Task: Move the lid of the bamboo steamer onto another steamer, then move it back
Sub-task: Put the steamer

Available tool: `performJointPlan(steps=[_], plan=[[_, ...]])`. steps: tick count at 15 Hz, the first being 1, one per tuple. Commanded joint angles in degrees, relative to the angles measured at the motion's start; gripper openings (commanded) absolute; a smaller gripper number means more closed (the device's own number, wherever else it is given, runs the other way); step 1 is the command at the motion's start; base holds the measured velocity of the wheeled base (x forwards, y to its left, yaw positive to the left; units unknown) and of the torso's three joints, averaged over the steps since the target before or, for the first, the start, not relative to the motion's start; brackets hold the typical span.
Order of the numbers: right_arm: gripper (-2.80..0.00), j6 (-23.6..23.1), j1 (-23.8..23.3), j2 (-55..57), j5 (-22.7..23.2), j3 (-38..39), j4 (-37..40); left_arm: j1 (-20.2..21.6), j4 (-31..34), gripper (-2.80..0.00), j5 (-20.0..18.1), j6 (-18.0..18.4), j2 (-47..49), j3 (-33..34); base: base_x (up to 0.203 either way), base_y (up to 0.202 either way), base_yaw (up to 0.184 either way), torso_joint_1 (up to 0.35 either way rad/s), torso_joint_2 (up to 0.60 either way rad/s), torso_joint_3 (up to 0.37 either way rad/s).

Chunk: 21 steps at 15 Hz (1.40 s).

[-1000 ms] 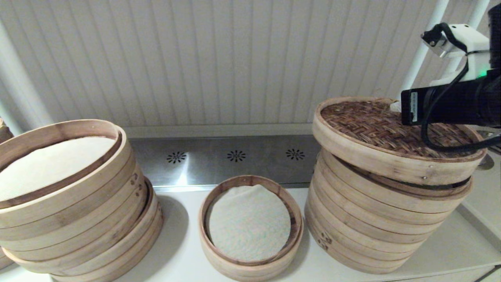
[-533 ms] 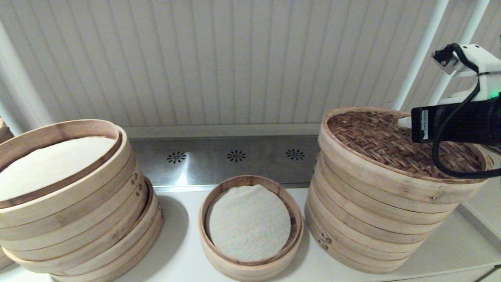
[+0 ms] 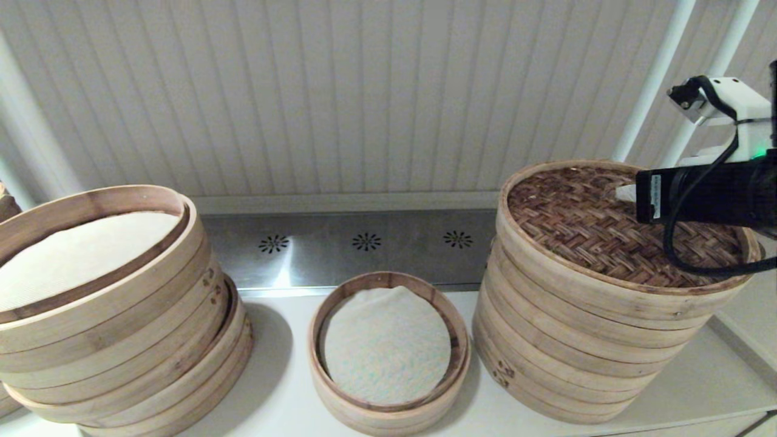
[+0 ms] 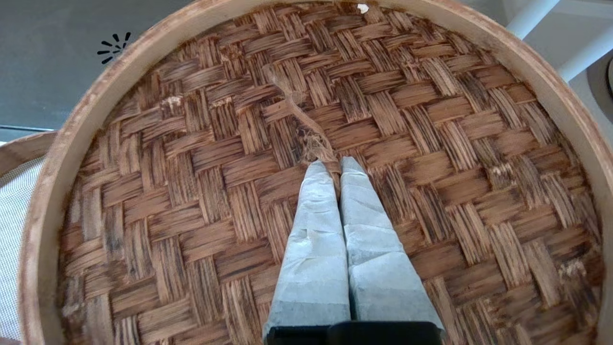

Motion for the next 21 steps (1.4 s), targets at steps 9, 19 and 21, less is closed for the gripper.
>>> performJointPlan(steps=[9, 19, 21], plan=[[-2.8, -0.09, -1.0, 1.51, 0.83, -2.34, 0.07, -0.02, -0.05, -2.8, 0.02, -0.07, 0.06, 0.0, 0.0, 0.0, 0.0, 0.0, 0.0, 0.0], [-2.8, -0.08, -3.61, 2.12, 3.3, -1.92, 0.01, -0.02, 0.01, -2.8, 0.02, -0.03, 0.06, 0.0, 0.0, 0.0, 0.0, 0.0, 0.0, 0.0], [-2.8, 0.0, -3.69, 2.67, 3.3, -2.11, -0.02, -0.02, 0.02, -2.8, 0.02, -0.03, 0.06, 0.0, 0.0, 0.0, 0.0, 0.0, 0.0, 0.0]])
